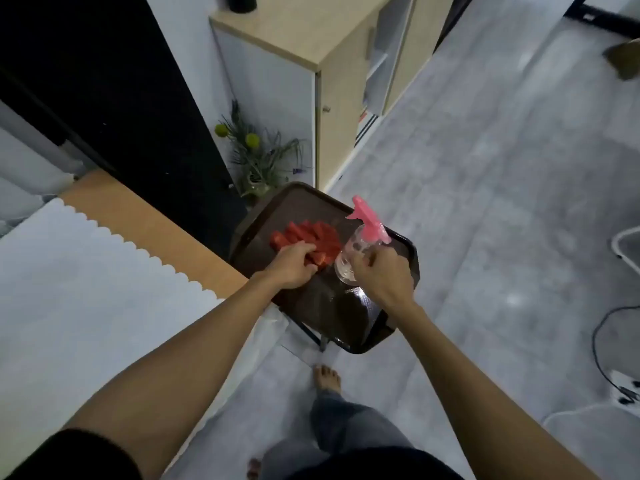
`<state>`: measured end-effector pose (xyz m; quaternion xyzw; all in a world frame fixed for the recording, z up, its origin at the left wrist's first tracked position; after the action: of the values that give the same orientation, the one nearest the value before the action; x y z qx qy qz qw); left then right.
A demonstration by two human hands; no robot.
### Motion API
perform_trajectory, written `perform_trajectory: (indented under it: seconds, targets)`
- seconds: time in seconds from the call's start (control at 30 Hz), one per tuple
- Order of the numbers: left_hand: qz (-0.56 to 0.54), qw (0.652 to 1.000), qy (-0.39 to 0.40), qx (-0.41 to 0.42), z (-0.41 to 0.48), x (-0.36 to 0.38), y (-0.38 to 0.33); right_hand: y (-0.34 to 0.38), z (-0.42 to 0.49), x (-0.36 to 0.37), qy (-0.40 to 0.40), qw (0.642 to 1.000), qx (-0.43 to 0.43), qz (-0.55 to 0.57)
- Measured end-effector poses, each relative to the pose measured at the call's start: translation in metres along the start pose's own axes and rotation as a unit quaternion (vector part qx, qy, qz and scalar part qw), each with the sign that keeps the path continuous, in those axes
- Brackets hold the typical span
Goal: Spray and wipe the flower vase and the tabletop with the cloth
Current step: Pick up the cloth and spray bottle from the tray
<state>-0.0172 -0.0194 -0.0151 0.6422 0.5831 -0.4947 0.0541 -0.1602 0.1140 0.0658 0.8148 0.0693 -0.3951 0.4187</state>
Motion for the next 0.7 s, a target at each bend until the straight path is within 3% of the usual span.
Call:
perform_trajectory:
  seconds: [0.1,0.2,0.37,0.5,0.7]
  targets:
    - [0.055,0.998,0.017,-0.015,0.019,0.014,0.005,-0.009,0.013,-0.005,-0.054,0.996,0.048,-0.044]
    - [0.095,0.995,0.029,-0.031,0.026,0.031,0.012,-0.016,0.021,-0.003,-0.072,0.996,0.037,-0.049]
    - [0.176,0.979,-0.097,-0.011,0.023,0.043,0.020,-0.010,0.031,0.004,-0.035,0.994,-0.075,0.066]
    - [0.142,0.981,-0.128,-0.014,0.012,0.051,0.022,0.005,0.030,0.000,-0.004,0.978,-0.066,0.200]
    - [0.005,0.991,-0.125,-0.053,-0.010,0.055,0.026,0.010,0.024,0.018,0.020,0.967,-0.056,0.248]
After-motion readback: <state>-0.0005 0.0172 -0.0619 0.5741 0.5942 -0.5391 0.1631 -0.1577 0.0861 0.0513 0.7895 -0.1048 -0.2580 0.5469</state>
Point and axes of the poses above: each hand's wrist, its own z-axis towards the middle knuckle, its own x-axis out of the palm, y = z × x, the point moved 3 cm from there along z, towards the middle knuckle, and after that the axes turned 1 degree about z, right-handed, at the moved point
